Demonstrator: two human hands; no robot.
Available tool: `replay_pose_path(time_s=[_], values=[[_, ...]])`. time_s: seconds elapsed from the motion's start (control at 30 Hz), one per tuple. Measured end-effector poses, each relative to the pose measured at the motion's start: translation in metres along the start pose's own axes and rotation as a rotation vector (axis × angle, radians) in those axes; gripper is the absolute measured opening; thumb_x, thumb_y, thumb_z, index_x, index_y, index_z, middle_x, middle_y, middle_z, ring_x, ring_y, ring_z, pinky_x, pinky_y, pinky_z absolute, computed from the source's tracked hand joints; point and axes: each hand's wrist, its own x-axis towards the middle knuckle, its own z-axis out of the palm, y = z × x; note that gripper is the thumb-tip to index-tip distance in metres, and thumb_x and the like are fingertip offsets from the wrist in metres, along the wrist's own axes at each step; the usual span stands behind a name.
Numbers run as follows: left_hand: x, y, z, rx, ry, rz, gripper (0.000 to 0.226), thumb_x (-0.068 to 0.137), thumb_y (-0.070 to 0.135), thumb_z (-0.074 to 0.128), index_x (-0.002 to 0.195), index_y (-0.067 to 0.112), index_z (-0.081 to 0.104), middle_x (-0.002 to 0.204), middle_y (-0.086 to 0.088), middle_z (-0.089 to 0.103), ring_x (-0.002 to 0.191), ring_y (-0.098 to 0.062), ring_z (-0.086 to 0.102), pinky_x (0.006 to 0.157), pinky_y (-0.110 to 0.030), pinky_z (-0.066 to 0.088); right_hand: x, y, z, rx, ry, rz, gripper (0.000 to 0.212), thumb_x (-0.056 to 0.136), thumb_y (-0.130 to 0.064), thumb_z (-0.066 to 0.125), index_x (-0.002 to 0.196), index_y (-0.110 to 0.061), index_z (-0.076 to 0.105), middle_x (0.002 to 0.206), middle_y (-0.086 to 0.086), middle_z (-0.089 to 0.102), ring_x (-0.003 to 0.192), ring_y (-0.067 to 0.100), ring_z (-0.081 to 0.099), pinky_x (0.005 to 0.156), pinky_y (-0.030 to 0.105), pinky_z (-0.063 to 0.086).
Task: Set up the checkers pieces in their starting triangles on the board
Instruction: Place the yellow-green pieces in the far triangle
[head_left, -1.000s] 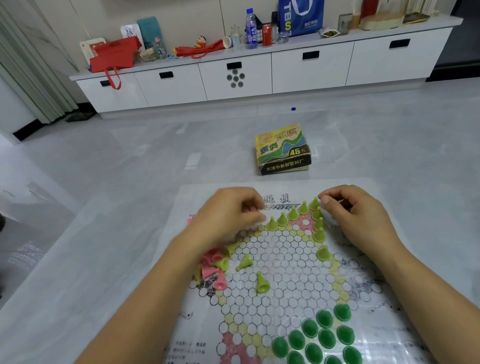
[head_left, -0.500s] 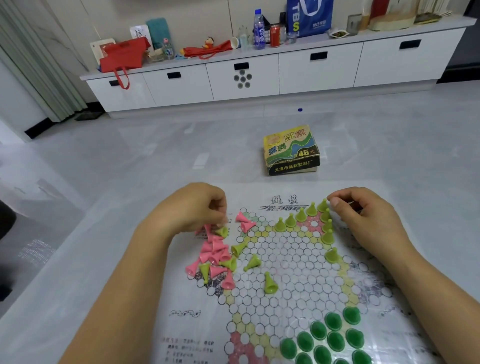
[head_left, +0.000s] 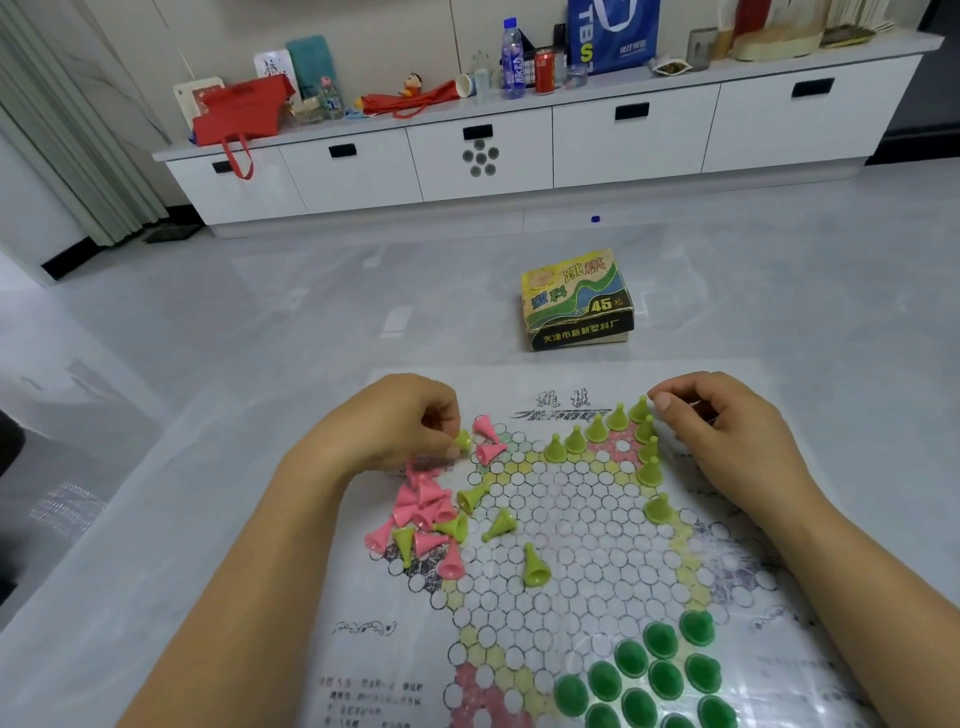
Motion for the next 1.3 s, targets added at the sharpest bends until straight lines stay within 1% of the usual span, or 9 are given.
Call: replay_pose_path(time_s=[0.17,0.4,0.53,0.67,0.83,0.97,1.1,1.2,1.3], values=[[-0.007,0.022,0.001,-0.078,0.130,0.152,0.008,0.080,0.015,0.066,0.081,0.018,0.059,0.073,0.008,0.057,0.066,-0.005,0.052,0.063,-0.018,0.042,0.000,0.000,0.000,0.005,0.001,-0.003,0.011,0.088,-0.024,0.054,0.089,-0.021,0.065,0.093,-0.005,0.062,0.079,0.011,0.056,0.065,0.021,0.042],[-0.014,0.075,0.042,0.057,0.273,0.399,0.016,0.086,0.015,0.056,0.099,0.016,0.065,0.095,0.002,0.058,0.091,-0.015,0.053,0.082,-0.031,0.045,-0.001,-0.001,0.000,0.013,-0.005,0.000,0.011,0.088,-0.024,0.054,0.087,-0.023,0.064,0.092,-0.005,0.062,0.080,0.013,0.056,0.070,0.029,0.044],[-0.009,0.079,0.073,0.322,0.325,0.555,0.016,0.073,0.004,0.061,0.087,0.010,0.068,0.076,-0.007,0.064,0.076,-0.028,0.061,0.058,-0.034,0.046,-0.001,-0.002,0.000,0.018,0.000,0.001,0.010,0.087,-0.024,0.054,0.086,-0.023,0.064,0.092,-0.004,0.063,0.080,0.013,0.056,0.071,0.030,0.044],[-0.012,0.081,0.070,0.188,0.318,0.426,0.025,0.086,0.016,0.056,0.110,0.018,0.057,0.093,-0.002,0.065,0.088,-0.021,0.058,0.073,-0.031,0.047,-0.001,-0.002,-0.001,0.016,-0.001,0.002,0.010,0.088,-0.024,0.054,0.086,-0.022,0.064,0.093,-0.004,0.063,0.080,0.013,0.056,0.071,0.029,0.043],[-0.010,0.080,0.066,0.142,0.285,0.317,0.015,0.084,0.032,0.058,0.087,0.017,0.059,0.084,0.003,0.063,0.078,-0.015,0.053,0.067,-0.027,0.038,0.000,-0.002,0.000,0.006,-0.005,0.006,0.010,0.088,-0.025,0.054,0.086,-0.023,0.064,0.093,-0.004,0.062,0.079,0.012,0.056,0.071,0.030,0.044],[-0.007,0.081,0.075,0.183,0.334,0.297,0.021,0.087,0.035,0.054,0.086,0.014,0.059,0.088,0.000,0.066,0.084,-0.019,0.059,0.070,-0.030,0.042,-0.001,-0.001,-0.001,0.008,-0.004,0.001,0.011,0.088,-0.025,0.054,0.087,-0.023,0.064,0.093,-0.003,0.063,0.080,0.014,0.057,0.074,0.033,0.047],[-0.004,0.078,0.084,0.172,0.400,0.345,0.022,0.081,0.030,0.058,0.070,0.012,0.062,0.066,-0.002,0.066,0.061,-0.022,0.061,0.054,-0.031,0.045,0.000,-0.001,0.000,0.006,-0.002,-0.008,0.010,0.087,-0.025,0.054,0.086,-0.023,0.064,0.092,-0.004,0.063,0.079,0.012,0.056,0.072,0.032,0.046],[-0.006,0.077,0.088,0.220,0.430,0.323,0.017,0.068,0.028,0.059,0.054,0.018,0.061,0.048,0.003,0.061,0.042,-0.014,0.057,0.037,-0.025,0.044,0.000,0.000,0.000,0.009,-0.003,-0.010,0.010,0.088,-0.025,0.054,0.085,-0.024,0.063,0.091,-0.005,0.062,0.078,0.010,0.055,0.071,0.030,0.045],[-0.008,0.076,0.092,0.283,0.395,0.338,0.022,0.071,0.032,0.055,0.055,0.020,0.063,0.049,0.004,0.061,0.043,-0.013,0.057,0.038,-0.025,0.042,0.001,0.002,0.000,0.002,-0.007,-0.009,0.010,0.088,-0.025,0.053,0.086,-0.024,0.063,0.091,-0.006,0.062,0.078,0.008,0.055,0.069,0.028,0.044]])
